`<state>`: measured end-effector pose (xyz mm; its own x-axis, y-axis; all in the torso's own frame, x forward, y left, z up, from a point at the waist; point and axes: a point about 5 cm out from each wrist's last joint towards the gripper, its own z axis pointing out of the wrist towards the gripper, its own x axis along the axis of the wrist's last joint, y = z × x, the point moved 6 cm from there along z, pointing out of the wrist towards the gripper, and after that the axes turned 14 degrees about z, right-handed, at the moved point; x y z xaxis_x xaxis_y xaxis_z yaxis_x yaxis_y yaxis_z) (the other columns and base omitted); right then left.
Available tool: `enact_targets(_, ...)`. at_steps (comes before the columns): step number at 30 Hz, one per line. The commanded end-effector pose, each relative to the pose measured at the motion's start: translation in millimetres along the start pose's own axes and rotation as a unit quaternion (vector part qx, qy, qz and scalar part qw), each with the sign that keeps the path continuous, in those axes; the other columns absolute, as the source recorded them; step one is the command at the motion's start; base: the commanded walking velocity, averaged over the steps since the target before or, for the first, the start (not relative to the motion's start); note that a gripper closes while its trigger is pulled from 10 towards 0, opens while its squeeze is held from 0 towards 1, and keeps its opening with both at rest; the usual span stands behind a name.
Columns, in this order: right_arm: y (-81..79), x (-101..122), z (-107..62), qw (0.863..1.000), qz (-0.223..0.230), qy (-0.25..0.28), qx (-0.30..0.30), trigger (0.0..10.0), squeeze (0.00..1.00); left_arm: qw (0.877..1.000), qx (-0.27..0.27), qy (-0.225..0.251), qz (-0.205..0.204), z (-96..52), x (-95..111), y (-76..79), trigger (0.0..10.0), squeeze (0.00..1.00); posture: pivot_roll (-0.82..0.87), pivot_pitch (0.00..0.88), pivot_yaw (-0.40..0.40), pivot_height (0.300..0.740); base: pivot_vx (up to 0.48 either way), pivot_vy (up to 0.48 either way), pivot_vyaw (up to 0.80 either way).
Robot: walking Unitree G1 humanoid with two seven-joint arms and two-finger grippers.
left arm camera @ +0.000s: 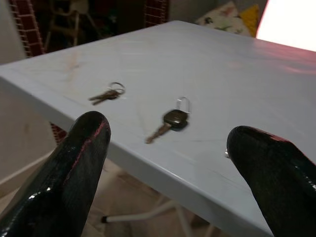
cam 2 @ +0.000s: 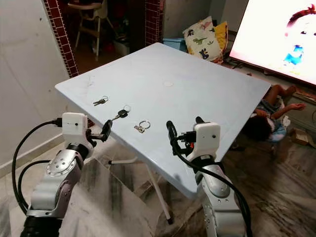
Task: Hang keys on a hook
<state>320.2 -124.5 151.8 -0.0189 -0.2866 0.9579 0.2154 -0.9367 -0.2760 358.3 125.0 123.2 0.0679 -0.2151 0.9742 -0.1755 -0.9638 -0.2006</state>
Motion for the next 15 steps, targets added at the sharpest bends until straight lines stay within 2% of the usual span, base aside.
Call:
enact_targets(1,1.4,0.3,0.9,1.0,0.0,-0.001,-0.006,10.0,0.0,1.0,0.001,-0.005,0.009,0.3,0.2,-2.1,10.0,0.0,0.1,0.0,-0.037,0.74,0.0,0.48,0.0)
enact_targets(13,4.9,1.3,0.1,1.0,-0.002,0.001,-0.017,10.0,0.0,1.0,-0.003,-0.008,0.015,1.9,0.7,-1.5,10.0,0.0,0.1,0.0,-0.031,0.74,0.0,0.48,0.0)
enact_targets(15,5.2,1.6,0.4,1.0,-0.003,0.002,-0.018,10.0,0.0,1.0,-0.003,-0.005,0.015,1.9,1.6,-1.7,10.0,0.0,0.1,0.0,-0.031,0.74,0.0,0.255,0.0)
